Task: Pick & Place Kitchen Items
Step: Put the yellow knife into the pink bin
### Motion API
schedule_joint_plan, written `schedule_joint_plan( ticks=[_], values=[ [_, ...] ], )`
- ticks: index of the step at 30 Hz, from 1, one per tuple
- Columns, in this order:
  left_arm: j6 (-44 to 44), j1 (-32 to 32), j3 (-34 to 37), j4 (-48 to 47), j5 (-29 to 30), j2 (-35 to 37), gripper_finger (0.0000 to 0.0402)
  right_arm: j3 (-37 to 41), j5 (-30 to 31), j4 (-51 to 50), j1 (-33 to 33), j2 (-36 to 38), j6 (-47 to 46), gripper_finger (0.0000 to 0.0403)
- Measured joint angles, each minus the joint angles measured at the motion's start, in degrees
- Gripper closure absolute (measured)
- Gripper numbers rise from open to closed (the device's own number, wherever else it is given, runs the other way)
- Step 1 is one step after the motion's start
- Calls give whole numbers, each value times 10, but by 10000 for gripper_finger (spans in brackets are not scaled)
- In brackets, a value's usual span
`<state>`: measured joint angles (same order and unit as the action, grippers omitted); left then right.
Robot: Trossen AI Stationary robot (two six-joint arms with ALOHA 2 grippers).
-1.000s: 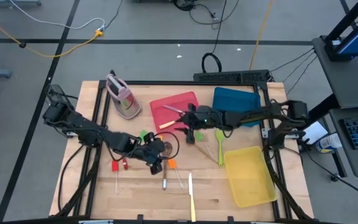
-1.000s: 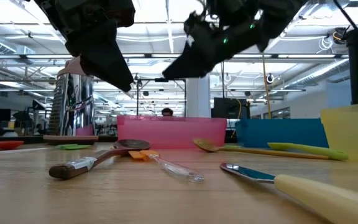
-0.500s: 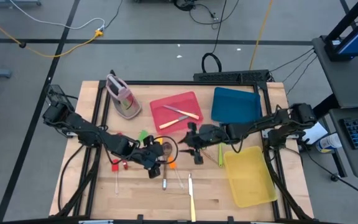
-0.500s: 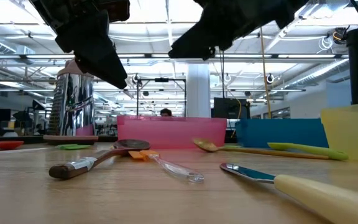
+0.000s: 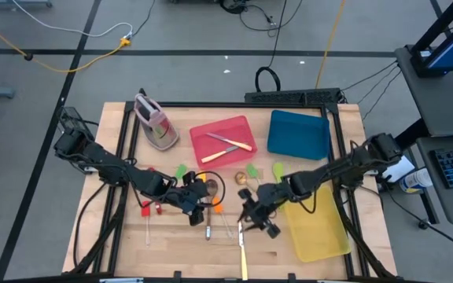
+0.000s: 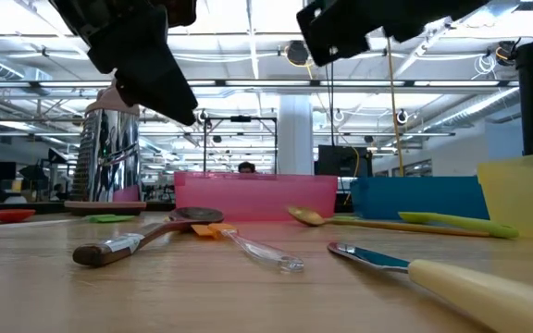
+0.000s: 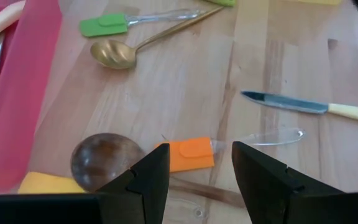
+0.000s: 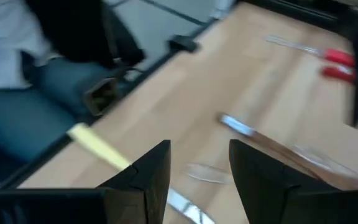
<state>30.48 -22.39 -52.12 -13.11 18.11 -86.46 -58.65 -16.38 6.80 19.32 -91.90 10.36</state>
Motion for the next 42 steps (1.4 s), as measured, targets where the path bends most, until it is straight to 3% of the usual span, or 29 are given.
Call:
schedule_joint_plan(
  ticks=[12,23,27,30,34,42],
  values=[
    [-5,-2,0,30,0,0,222,0,-17,28,53,0,21,248],
    [-17,-21,0,106,-1,0,222,0,-13,28,82,-1,-154,248],
    [-17,-21,0,113,-1,0,222,0,65,28,103,-1,-168,248],
    [-17,-21,0,118,-1,0,222,0,133,31,111,-1,-240,248],
    [-17,-21,0,118,-1,0,222,0,149,32,120,-1,-323,248],
    [13,-21,0,119,-1,0,222,-2,196,31,128,-6,-384,248]
  ],
)
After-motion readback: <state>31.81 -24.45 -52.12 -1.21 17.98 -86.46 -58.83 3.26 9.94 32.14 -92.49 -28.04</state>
